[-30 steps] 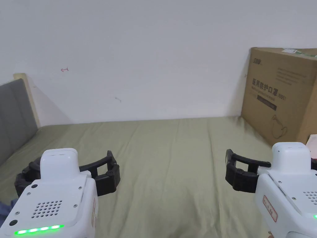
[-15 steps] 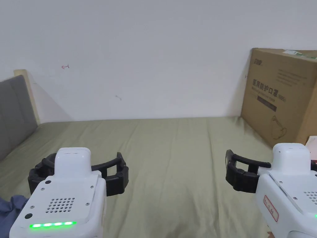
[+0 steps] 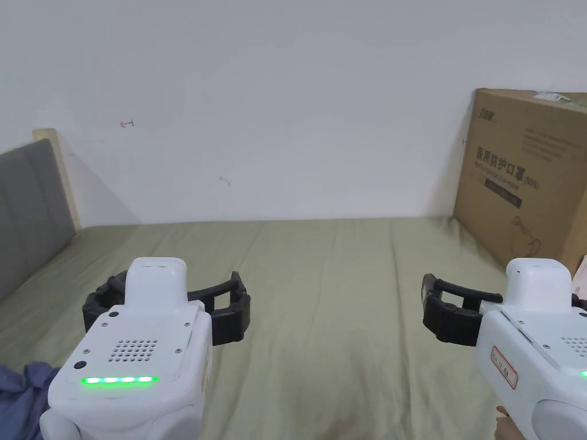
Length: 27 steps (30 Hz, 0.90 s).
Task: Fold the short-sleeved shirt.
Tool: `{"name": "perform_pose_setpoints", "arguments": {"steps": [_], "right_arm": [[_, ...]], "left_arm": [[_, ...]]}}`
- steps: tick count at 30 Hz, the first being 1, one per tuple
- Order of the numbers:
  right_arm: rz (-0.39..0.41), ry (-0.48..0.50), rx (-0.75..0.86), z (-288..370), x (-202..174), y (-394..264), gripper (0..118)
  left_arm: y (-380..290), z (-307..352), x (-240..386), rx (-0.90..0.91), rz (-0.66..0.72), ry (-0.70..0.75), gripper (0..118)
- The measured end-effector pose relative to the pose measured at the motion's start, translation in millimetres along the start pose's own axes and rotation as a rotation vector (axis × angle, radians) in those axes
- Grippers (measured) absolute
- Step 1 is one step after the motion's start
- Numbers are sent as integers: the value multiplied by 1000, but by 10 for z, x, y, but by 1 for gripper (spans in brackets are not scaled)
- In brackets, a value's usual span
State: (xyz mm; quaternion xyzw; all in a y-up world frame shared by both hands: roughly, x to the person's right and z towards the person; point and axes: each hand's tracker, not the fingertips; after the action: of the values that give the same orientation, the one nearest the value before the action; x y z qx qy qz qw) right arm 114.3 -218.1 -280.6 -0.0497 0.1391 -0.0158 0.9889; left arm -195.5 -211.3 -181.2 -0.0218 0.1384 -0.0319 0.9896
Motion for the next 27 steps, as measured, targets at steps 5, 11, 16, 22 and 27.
{"name": "perform_pose_setpoints", "arguments": {"steps": [5, 11, 16, 22, 27], "right_arm": [[-13, -80, -13, 18, 58, -19, 0], [-39, -17, -16, 5, 183, -47, 0], [-41, -31, -12, 5, 203, -67, 0], [-23, 66, -69, -347, -287, -182, 0], [0, 383, -117, -516, -1296, -268, 0]], "left_arm": [[-26, -70, 34, -68, -47, 90, 3], [-79, -147, -135, -129, 118, 50, 2], [-162, -122, -184, -145, 137, 37, 2], [-262, 252, -781, -157, 98, 142, 2], [-335, 748, -1550, -144, 8, 400, 2]]}}
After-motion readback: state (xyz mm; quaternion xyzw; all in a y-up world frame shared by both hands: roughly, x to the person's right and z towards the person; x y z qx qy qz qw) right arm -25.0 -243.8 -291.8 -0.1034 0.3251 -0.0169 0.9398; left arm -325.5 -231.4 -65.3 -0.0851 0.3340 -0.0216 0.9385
